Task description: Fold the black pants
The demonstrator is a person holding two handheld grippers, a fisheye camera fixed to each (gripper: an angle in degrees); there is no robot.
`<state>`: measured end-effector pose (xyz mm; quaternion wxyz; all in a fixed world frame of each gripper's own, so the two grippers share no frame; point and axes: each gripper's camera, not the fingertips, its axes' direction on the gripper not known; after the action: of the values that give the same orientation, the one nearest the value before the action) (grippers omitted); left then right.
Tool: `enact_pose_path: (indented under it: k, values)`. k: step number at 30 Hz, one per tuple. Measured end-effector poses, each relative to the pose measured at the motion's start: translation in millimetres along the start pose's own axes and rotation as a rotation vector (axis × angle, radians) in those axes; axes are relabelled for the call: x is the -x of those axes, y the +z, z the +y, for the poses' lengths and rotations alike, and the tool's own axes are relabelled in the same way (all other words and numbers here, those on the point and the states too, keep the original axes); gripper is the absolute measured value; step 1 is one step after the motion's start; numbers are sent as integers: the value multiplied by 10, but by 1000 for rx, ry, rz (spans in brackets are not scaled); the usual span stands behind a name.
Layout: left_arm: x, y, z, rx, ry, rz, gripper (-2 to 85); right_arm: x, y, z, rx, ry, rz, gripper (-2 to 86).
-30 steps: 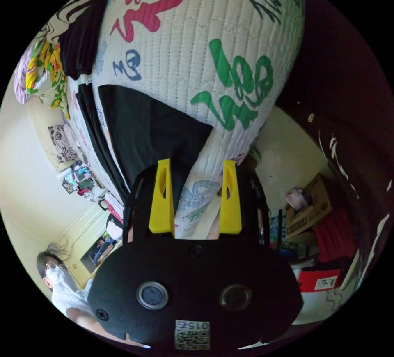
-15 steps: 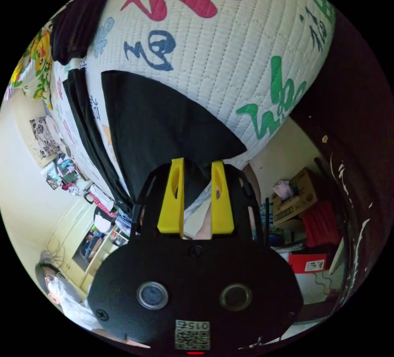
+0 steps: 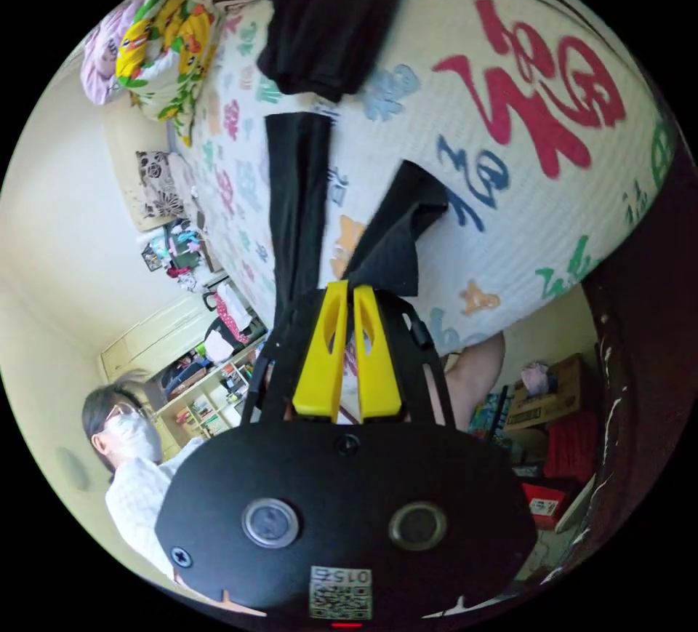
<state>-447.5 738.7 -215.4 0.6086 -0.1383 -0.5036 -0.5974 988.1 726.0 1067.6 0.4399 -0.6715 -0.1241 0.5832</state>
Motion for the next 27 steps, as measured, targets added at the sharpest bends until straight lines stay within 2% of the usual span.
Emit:
enact_pose_path:
  k: [6, 10, 12, 16, 20, 23, 27]
  values:
    - [-1019, -211, -378, -75, 41, 113, -9, 922, 8, -764, 49, -118, 36, 5]
    - [-1561, -127, -635, -115, 23, 119, -8, 1334, 204, -1269, 55, -138, 81, 11]
    - [-1882, -14, -820, -123, 6, 94, -6, 1514, 396, -1572, 60, -125, 169, 22]
    - [-2321, 161, -1059, -72, -27, 33, 7, 1656, 587, -1835, 53, -59, 274, 75]
    - [-3005, -31, -1176, -91, 6, 96, 48, 1804, 442, -1770, 29, -147, 305, 102]
    - [-3790, -258, -1105, -16, 177, 71, 55, 1766, 164, -1449, -40, -235, 326, 110]
    - [-5216, -142, -619, 268, 579, -112, 58, 1316, -64, -1023, -70, -178, 366, 113]
